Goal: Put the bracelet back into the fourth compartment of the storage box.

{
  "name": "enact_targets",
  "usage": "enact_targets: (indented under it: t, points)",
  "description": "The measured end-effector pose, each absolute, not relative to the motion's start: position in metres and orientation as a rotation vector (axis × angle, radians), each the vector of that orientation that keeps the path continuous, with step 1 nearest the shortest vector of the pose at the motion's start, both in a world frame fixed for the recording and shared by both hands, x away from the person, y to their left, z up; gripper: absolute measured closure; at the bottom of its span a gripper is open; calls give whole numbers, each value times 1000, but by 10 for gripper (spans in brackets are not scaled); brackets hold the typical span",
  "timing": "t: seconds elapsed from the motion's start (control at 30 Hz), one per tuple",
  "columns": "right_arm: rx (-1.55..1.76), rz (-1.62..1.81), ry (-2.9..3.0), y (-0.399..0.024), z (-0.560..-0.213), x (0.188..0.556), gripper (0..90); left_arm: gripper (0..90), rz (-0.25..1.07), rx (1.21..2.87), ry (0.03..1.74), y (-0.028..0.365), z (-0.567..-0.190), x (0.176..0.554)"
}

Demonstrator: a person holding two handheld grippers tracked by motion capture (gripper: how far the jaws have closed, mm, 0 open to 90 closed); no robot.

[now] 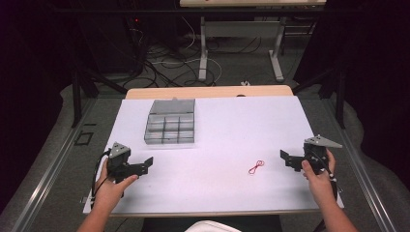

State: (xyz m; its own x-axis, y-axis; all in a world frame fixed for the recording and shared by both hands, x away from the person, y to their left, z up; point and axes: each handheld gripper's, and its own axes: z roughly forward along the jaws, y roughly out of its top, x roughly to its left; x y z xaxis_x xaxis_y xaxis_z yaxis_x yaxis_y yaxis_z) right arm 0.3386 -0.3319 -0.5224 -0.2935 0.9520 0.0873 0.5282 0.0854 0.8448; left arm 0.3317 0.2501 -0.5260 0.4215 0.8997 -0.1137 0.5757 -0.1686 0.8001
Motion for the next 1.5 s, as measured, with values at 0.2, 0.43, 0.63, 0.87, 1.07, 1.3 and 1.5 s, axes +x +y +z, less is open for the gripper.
enact_targets:
  t: [0.2, 0.43, 0.63, 0.87, 1.07, 1.3, 1.5]
  points:
    - [1427, 1111, 1895, -329, -523, 338, 0, 57, 498, 1875, 1249, 247, -527, 331]
    - [1416, 1096, 1914, -326, -524, 337, 0, 74, 495, 1879, 1237, 243, -527, 329]
    - [1408, 1102, 1922, -325, -525, 337, 0, 84, 486, 1890, 1234, 240, -526, 328]
    - [1408, 1104, 1927, -324, -525, 337, 0, 85, 490, 1899, 1227, 235, -526, 327]
    - [1408, 1105, 1940, -323, -525, 337, 0, 85, 474, 1904, 1216, 228, -527, 327]
    - [1400, 1106, 1949, -324, -525, 337, 0, 86, 456, 1912, 1200, 220, -528, 326]
    - [1405, 1114, 1951, -322, -526, 337, 0, 102, 450, 1912, 1182, 213, -528, 325]
